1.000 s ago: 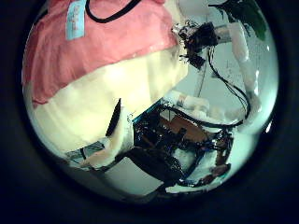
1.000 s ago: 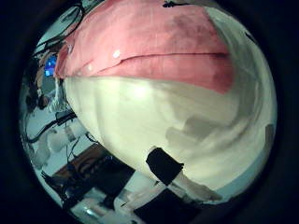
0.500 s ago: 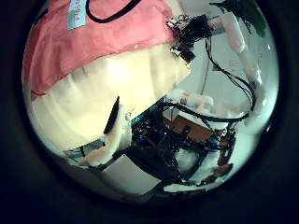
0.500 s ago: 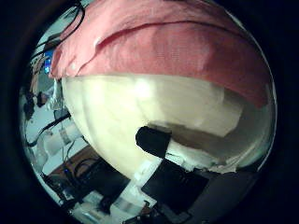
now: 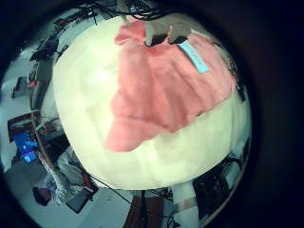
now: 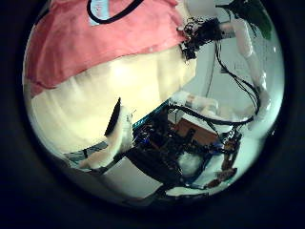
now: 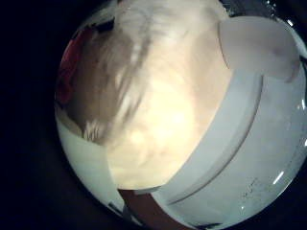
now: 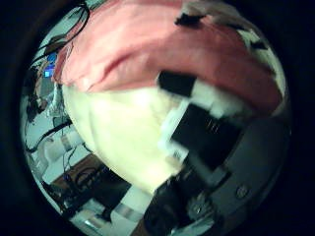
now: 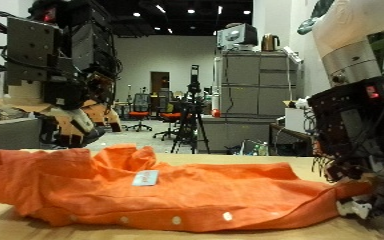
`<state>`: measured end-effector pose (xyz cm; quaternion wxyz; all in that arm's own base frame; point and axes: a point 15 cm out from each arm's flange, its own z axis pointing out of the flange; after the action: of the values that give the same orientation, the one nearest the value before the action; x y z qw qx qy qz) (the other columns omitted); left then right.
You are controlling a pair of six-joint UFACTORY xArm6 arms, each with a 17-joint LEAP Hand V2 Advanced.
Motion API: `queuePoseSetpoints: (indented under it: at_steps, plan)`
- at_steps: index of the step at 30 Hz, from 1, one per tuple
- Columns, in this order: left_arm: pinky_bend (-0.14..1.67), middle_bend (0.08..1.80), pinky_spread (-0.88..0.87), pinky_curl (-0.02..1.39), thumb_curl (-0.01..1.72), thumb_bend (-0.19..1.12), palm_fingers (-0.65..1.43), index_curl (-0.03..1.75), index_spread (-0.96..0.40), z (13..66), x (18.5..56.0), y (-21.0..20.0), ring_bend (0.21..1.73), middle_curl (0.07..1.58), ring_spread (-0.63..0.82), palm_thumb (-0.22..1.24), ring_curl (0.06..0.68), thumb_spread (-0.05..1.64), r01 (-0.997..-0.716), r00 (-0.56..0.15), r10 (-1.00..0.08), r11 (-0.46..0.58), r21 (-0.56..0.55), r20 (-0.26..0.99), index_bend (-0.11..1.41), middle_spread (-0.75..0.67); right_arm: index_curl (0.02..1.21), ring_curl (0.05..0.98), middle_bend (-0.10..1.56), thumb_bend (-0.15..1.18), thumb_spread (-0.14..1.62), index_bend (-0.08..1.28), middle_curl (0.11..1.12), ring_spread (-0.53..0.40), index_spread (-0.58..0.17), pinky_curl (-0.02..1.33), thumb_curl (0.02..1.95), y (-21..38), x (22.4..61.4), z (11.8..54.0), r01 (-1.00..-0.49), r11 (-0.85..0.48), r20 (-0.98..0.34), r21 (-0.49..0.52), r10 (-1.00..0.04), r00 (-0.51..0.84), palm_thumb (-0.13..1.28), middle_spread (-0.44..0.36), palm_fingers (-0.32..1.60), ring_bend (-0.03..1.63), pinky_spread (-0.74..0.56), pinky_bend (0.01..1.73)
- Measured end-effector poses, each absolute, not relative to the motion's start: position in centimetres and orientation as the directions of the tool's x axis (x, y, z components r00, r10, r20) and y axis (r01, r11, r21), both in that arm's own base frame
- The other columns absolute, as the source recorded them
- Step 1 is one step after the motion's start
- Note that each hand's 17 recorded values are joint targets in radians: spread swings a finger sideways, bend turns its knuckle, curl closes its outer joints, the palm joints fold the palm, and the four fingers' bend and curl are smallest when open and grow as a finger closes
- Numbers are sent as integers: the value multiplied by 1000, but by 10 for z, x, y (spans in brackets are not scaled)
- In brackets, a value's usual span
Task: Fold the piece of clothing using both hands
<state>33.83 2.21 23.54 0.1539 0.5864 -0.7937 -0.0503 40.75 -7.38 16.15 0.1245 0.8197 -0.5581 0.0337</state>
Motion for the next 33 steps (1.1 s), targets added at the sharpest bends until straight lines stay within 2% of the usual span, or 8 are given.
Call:
queuePoseSetpoints:
  at_steps: [10,14,18,21,27,33]
  plan:
    - [291,167,570,313,327,-19,-58,276,134,239,332,60,398,191,602,514,214,1148,-935,-211,-957,256,246,197,159,505,792,619,1258,68,940,981,745,-214,-298,645,630,-94,401,255,-941,-338,259,24,-907,332,1122,-154,1163,1334,-299,1293]
    - [293,169,569,315,325,-20,-53,277,136,242,324,75,398,193,601,508,216,1153,-942,-186,-963,231,243,195,158,502,805,622,1265,52,950,997,753,-209,-289,655,662,-59,409,287,-910,-413,290,-43,-876,384,1119,-151,1158,1347,-288,1295]
    - [292,169,568,315,324,-18,-50,279,137,244,314,95,403,196,595,509,220,1160,-943,-182,-964,226,243,192,160,499,816,622,1267,33,950,1006,760,-204,-281,664,699,-21,436,345,-870,-469,330,-155,-854,402,1123,-148,1151,1356,-282,1294]
    - [298,168,567,317,324,-18,-49,279,137,240,302,109,402,198,592,509,220,1162,-945,-151,-968,201,259,199,160,500,819,620,1266,19,950,1022,763,-207,-274,668,725,17,448,380,-834,-511,342,-207,-837,428,1128,-147,1155,1356,-284,1289]
    - [298,171,566,318,323,-18,-48,279,137,238,287,127,406,203,589,509,224,1163,-950,-111,-974,162,265,196,159,488,822,615,1263,-10,949,1020,766,-204,-268,670,758,115,460,389,-743,-637,332,-205,-759,560,1109,-145,1158,1363,-285,1283]
    - [305,169,561,320,323,-18,-47,279,139,237,272,135,407,206,587,509,225,1164,-951,-88,-976,142,276,197,158,484,824,609,1261,-13,961,1017,770,-203,-266,670,777,230,465,348,-649,-745,271,-154,-663,698,1081,-145,1154,1365,-293,1275]
